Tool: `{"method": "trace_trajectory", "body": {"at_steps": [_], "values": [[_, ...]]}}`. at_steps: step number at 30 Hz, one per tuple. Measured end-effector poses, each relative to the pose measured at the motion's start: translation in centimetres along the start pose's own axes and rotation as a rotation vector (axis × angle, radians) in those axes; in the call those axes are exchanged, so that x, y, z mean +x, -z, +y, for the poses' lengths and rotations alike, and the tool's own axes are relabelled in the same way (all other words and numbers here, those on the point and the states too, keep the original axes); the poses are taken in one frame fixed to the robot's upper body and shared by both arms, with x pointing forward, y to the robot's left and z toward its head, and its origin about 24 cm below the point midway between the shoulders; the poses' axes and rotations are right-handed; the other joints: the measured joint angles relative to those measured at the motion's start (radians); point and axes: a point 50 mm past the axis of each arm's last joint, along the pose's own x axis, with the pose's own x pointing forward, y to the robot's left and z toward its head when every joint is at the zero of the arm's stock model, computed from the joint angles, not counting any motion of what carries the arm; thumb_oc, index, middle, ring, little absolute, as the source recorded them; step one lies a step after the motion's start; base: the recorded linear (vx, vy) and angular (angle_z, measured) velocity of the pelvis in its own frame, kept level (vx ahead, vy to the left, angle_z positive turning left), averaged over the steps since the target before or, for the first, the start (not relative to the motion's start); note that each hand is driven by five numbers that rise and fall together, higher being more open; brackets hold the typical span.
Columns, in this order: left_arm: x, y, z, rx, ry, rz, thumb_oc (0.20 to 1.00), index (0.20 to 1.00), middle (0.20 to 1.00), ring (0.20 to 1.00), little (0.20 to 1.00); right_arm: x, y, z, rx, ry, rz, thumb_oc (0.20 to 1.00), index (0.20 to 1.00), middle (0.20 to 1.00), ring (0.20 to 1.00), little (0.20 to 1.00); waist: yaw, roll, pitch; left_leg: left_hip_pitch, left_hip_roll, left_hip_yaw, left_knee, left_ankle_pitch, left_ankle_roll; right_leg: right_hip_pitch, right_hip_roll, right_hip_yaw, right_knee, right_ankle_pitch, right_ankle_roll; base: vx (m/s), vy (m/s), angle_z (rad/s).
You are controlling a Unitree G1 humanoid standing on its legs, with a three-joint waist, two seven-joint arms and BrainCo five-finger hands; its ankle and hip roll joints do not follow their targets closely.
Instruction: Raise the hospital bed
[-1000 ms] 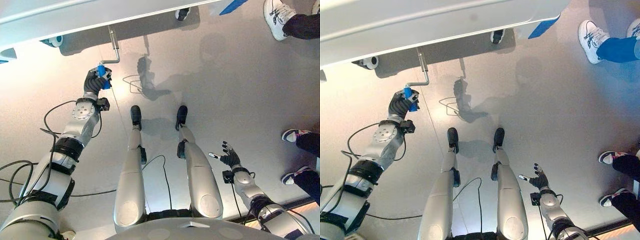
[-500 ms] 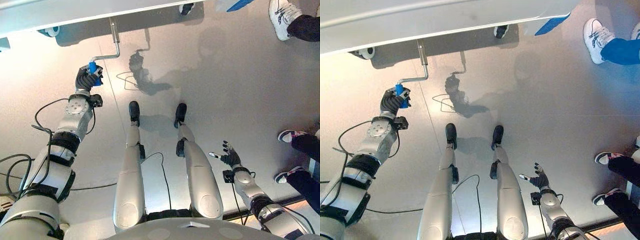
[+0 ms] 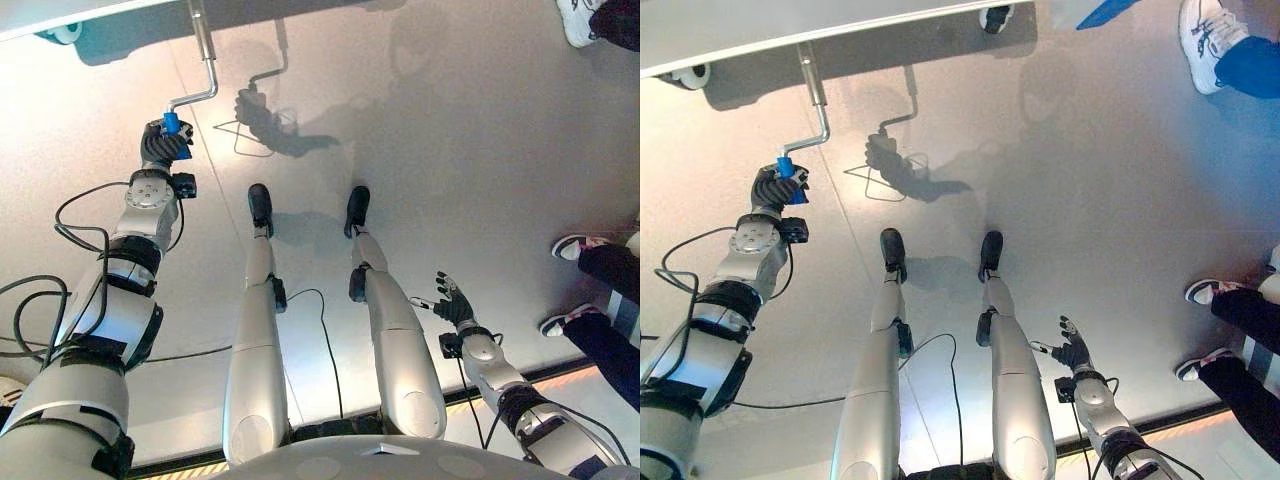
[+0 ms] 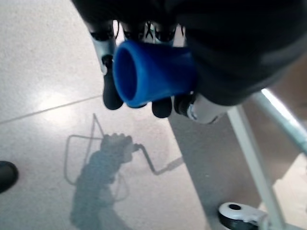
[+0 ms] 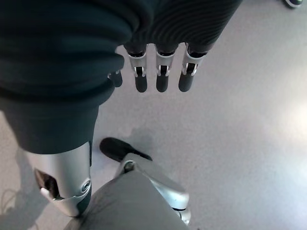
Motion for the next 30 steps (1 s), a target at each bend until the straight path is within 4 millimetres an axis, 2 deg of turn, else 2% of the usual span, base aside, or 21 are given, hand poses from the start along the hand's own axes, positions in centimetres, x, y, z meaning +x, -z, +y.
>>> {"method": "trace_trajectory", "body": {"at_steps": [8, 15, 21, 24, 30], "values": [[-0.1, 0.6, -0.4, 0.034, -0.035, 0.031, 0.200, 0.200, 0.200, 0.200, 0.200, 0.1, -0.9, 0.1, -0.003, -0.003, -0.046, 1.000, 1.000, 1.000, 1.000, 1.000, -0.017, -0.004, -0.002, -0.012, 0.004, 0.051, -0.015, 0.000, 0.001, -0.052, 0.006, 0.046, 0.007, 0.007, -0.001, 0.00, 0.016, -0.13], [0.2, 0.5, -0.2, 0.061, -0.065, 0.055, 0.200, 0.200, 0.200, 0.200, 0.200, 0.1, -2.4, 0.5, 0.014, -0.018, -0.121, 1.000, 1.000, 1.000, 1.000, 1.000, -0.065, -0.010, -0.002, -0.019, 0.005, 0.102, -0.025, 0.001, 0.003, -0.098, 0.012, 0.097, 0.012, 0.020, 0.000, -0.02, 0.002, -0.15], [0.3, 0.4, -0.1, 0.067, -0.090, 0.062, 0.200, 0.200, 0.200, 0.200, 0.200, 0.0, -2.8, 0.5, 0.015, -0.021, -0.145, 1.000, 1.000, 1.000, 1.000, 1.000, -0.070, -0.011, -0.003, -0.024, 0.003, 0.148, -0.041, 0.001, 0.004, -0.146, 0.018, 0.148, 0.011, 0.041, 0.000, -0.01, -0.007, -0.20], [0.5, -0.3, -0.1, 0.061, -0.098, 0.045, 0.200, 0.200, 0.200, 0.200, 0.200, 0.0, -3.5, 0.7, 0.027, -0.026, -0.178, 1.000, 1.000, 1.000, 1.000, 1.000, -0.092, -0.011, -0.003, -0.039, 0.005, 0.166, -0.041, 0.001, 0.004, -0.172, 0.022, 0.164, 0.011, 0.050, -0.001, -0.01, -0.013, -0.12], [1.0, -2.2, -1.9, 0.013, -0.080, -0.002, 0.200, 0.200, 0.200, 0.200, 0.200, -0.1, -3.4, 0.7, 0.027, -0.017, -0.177, 1.000, 1.000, 1.000, 1.000, 1.000, -0.097, -0.011, -0.003, -0.039, 0.014, 0.207, -0.046, 0.000, 0.002, -0.197, 0.035, 0.197, 0.009, 0.062, -0.008, 0.00, -0.028, -0.14]]}}
